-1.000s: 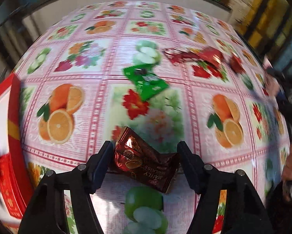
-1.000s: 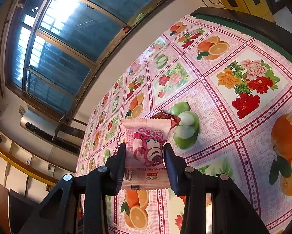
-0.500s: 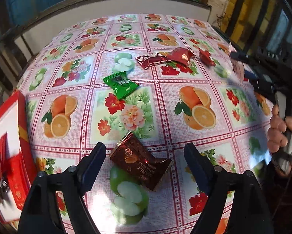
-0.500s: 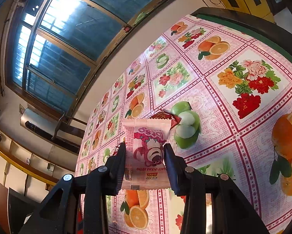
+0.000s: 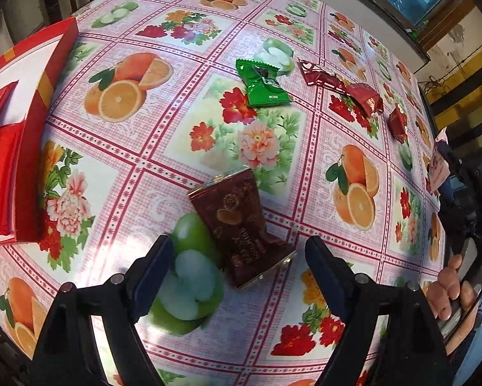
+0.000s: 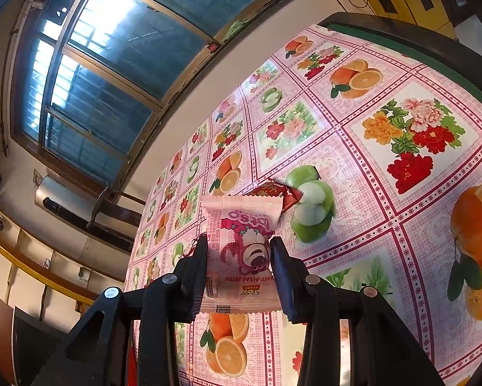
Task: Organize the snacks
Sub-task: 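Lift the dark brown packet with the left tool while the right tool carries the white-pink packet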
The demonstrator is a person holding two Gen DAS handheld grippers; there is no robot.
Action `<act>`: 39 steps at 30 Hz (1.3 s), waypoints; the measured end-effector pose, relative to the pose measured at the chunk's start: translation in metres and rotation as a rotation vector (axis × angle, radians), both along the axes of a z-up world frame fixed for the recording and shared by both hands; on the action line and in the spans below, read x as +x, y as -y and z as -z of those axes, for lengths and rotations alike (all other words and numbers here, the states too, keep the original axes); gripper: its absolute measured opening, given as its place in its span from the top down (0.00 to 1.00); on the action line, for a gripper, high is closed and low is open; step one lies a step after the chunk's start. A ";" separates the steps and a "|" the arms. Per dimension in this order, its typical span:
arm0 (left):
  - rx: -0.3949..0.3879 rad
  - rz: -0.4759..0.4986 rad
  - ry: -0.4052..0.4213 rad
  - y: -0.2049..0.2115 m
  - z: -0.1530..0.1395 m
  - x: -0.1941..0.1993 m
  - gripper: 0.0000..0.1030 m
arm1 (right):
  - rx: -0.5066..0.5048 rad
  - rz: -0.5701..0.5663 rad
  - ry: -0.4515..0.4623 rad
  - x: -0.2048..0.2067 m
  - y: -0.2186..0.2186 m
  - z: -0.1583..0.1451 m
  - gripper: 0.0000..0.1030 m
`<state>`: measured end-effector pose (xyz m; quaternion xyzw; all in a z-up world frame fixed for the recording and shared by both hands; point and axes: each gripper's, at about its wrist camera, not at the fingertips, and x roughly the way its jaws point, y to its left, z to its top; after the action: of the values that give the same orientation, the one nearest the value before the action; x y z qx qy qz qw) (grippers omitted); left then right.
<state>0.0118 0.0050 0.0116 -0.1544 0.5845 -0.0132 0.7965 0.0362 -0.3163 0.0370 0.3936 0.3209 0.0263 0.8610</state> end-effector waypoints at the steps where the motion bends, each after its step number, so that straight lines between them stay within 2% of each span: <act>1: 0.003 -0.006 -0.001 0.003 0.000 0.003 0.19 | 0.002 0.000 0.000 0.000 0.000 0.000 0.60; 9: 0.004 0.076 0.050 0.019 0.000 0.006 0.21 | 0.007 0.000 0.001 -0.001 0.001 0.000 0.60; 10: 0.001 0.087 0.062 0.020 -0.001 0.006 0.27 | 0.008 -0.001 0.002 -0.001 0.001 0.000 0.60; 11: 0.003 0.100 0.074 0.021 -0.002 0.006 0.38 | 0.006 -0.001 0.003 -0.001 0.000 0.000 0.60; 13: 0.012 0.128 0.092 0.025 -0.002 0.008 0.50 | 0.002 0.002 0.004 -0.002 0.000 -0.001 0.60; 16: 0.059 0.178 0.117 0.033 -0.001 0.011 0.58 | 0.005 0.004 -0.001 -0.002 0.000 0.000 0.60; 20: 0.150 0.274 0.140 0.045 0.000 0.004 0.57 | 0.002 0.007 -0.004 -0.001 0.000 0.001 0.60; 21: 0.188 0.303 0.137 0.051 0.000 0.001 0.53 | 0.000 0.006 -0.004 -0.001 0.000 0.001 0.60; 22: 0.213 0.327 0.131 0.055 0.002 -0.002 0.41 | 0.000 0.005 -0.005 -0.001 0.000 0.001 0.60; 23: 0.226 0.343 0.131 0.059 0.003 -0.005 0.35 | 0.001 0.004 -0.007 0.000 -0.001 0.001 0.60; 25: 0.252 0.348 0.156 0.063 0.005 -0.008 0.35 | -0.002 0.005 -0.008 0.000 -0.001 0.001 0.60; 27: 0.236 0.332 0.179 0.058 0.004 -0.007 0.38 | 0.001 0.008 -0.007 -0.001 0.000 0.001 0.60; 29: 0.230 0.322 0.198 0.051 0.002 -0.003 0.64 | 0.000 0.011 -0.009 -0.001 0.000 0.002 0.60; 32: 0.176 0.320 0.202 0.040 0.000 0.001 0.67 | 0.005 0.002 -0.016 0.001 -0.001 0.003 0.60; 39: 0.158 0.346 0.261 0.028 -0.005 -0.013 0.72 | 0.016 -0.018 0.015 0.000 -0.003 0.000 0.60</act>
<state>-0.0010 -0.0233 0.0167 0.0139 0.4935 -0.1235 0.8608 0.0362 -0.3137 0.0372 0.3973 0.3180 0.0397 0.8599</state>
